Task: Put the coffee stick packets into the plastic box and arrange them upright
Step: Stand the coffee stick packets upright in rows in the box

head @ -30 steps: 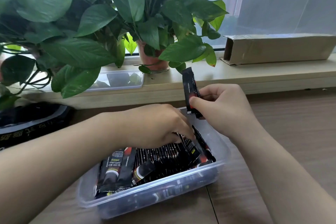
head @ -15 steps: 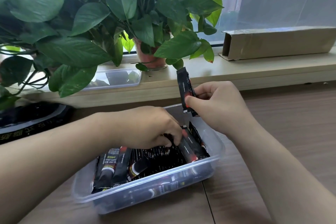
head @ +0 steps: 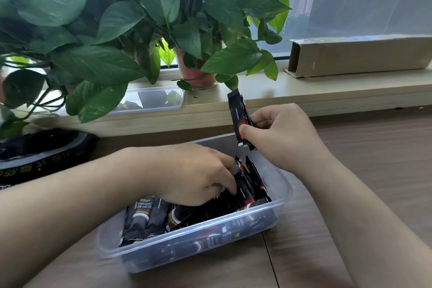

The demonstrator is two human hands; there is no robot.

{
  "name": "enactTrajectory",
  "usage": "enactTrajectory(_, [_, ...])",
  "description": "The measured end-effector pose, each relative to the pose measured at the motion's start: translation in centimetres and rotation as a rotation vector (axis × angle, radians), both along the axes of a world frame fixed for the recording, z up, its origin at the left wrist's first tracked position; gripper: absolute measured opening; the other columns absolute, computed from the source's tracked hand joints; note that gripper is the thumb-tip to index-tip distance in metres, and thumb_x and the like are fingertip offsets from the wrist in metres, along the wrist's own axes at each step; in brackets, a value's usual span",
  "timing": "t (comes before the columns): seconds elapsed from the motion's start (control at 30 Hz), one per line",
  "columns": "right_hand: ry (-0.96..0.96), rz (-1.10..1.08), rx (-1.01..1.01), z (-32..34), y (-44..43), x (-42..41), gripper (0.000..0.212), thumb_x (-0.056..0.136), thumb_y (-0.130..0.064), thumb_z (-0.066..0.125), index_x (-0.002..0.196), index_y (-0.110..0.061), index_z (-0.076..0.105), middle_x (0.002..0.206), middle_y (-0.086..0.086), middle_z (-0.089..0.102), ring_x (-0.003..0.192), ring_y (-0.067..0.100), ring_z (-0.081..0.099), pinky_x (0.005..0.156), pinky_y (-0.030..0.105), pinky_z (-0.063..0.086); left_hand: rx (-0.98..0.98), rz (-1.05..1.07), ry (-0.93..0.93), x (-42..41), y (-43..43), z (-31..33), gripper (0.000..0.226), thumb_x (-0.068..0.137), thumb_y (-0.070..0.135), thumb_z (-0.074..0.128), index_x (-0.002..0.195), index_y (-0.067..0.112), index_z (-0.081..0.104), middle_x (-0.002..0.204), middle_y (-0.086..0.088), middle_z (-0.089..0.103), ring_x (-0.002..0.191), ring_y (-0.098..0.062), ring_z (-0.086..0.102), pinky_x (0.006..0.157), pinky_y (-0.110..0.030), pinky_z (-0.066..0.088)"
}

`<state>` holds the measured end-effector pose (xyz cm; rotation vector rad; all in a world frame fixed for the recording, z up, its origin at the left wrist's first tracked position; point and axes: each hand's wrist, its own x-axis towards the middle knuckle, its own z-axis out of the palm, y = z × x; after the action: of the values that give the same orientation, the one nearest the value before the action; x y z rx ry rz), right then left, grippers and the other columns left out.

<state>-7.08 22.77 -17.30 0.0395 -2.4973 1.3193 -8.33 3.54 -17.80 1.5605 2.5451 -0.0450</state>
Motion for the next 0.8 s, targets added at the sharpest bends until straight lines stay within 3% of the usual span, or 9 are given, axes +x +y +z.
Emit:
enactTrajectory(0.1, [0.004,-0.002,0.002,-0.1,0.0,0.0,0.011,0.079,-0.027,0.075,0.068,-0.024,0.075,0.061,-0.009,0.071,0.063,0.007,0.068,0.067,0.029,0.058,0.034,-0.057,0.072,-0.3,0.6,-0.2,0.036,0.095,0.017,0.051,0.121,0.035,0.068,0.115,0.009,0.061,0.094,-0.009,0.057,0.072,-0.013,0.03])
enactTrajectory(0.17, [0.007,-0.002,0.005,-0.1,-0.1,-0.1,0.01,0.079,-0.028,0.075,0.07,-0.024,0.075,0.062,-0.009,0.071,0.063,0.007,0.067,0.067,0.028,0.057,0.083,-0.095,0.149,-0.9,1.2,-0.4,0.024,0.092,0.019,0.058,0.106,0.03,0.074,0.102,0.006,0.068,0.086,-0.012,0.062,0.068,-0.014,0.038])
enactTrajectory(0.2, [0.011,-0.002,0.008,-0.1,-0.2,-0.1,0.009,0.079,-0.027,0.075,0.071,-0.024,0.076,0.062,-0.008,0.071,0.063,0.006,0.066,0.067,0.028,0.057,0.102,-0.099,0.194,-1.2,1.7,-0.4,0.018,0.091,0.021,0.06,0.101,0.027,0.074,0.096,0.004,0.07,0.083,-0.015,0.063,0.068,-0.022,0.047])
enactTrajectory(0.27, [0.017,-0.002,0.015,-0.1,-0.1,-0.1,0.008,0.08,-0.027,0.075,0.073,-0.023,0.077,0.064,-0.008,0.071,0.063,0.004,0.064,0.065,0.025,0.054,0.084,-0.048,0.231,-1.6,2.6,-0.3,0.022,0.091,0.028,0.063,0.113,0.026,0.068,0.093,0.0,0.072,0.084,-0.021,0.064,0.069,-0.033,0.052])
enactTrajectory(0.37, [0.02,-0.001,0.001,-0.1,0.0,-0.1,0.007,0.08,-0.027,0.075,0.074,-0.022,0.077,0.065,-0.009,0.072,0.065,0.005,0.065,0.068,0.026,0.055,0.081,-0.057,0.201,-2.1,3.3,-0.6,0.038,0.085,0.032,0.071,0.123,0.03,0.066,0.093,0.0,0.072,0.085,-0.022,0.064,0.068,-0.033,0.051])
enactTrajectory(0.47, [0.016,-0.01,-0.017,0.0,0.1,-0.1,0.009,0.079,-0.026,0.075,0.072,-0.021,0.077,0.063,-0.008,0.072,0.066,0.007,0.068,0.072,0.032,0.059,0.113,-0.108,0.237,-2.6,3.3,-0.7,0.021,0.08,0.032,0.073,0.101,0.03,0.075,0.09,0.006,0.07,0.085,-0.017,0.063,0.064,-0.031,0.052])
enactTrajectory(0.57, [0.009,-0.025,-0.043,-0.1,0.2,-0.2,0.009,0.078,-0.026,0.075,0.071,-0.021,0.077,0.062,-0.007,0.072,0.066,0.009,0.07,0.074,0.035,0.06,0.123,-0.176,0.285,-2.6,2.7,-0.6,0.006,0.08,0.025,0.074,0.085,0.024,0.074,0.091,0.006,0.067,0.082,-0.017,0.063,0.057,-0.024,0.042])
enactTrajectory(0.73, [0.015,-0.053,-0.074,0.0,0.4,-0.2,0.011,0.078,-0.025,0.077,0.067,-0.02,0.076,0.06,-0.007,0.071,0.062,0.009,0.067,0.067,0.029,0.057,0.139,-0.175,0.251,-3.0,1.7,-0.8,0.004,0.085,0.027,0.075,0.088,0.026,0.075,0.115,0.012,0.071,0.109,-0.013,0.065,0.073,-0.03,0.055])
enactTrajectory(0.8, [0.02,-0.075,-0.092,0.1,0.6,-0.3,0.012,0.077,-0.024,0.078,0.066,-0.019,0.075,0.059,-0.007,0.071,0.061,0.009,0.066,0.066,0.028,0.056,0.113,-0.194,0.263,-3.1,1.6,-0.7,0.002,0.086,0.026,0.073,0.086,0.024,0.074,0.112,0.013,0.073,0.107,-0.014,0.064,0.072,-0.03,0.054])
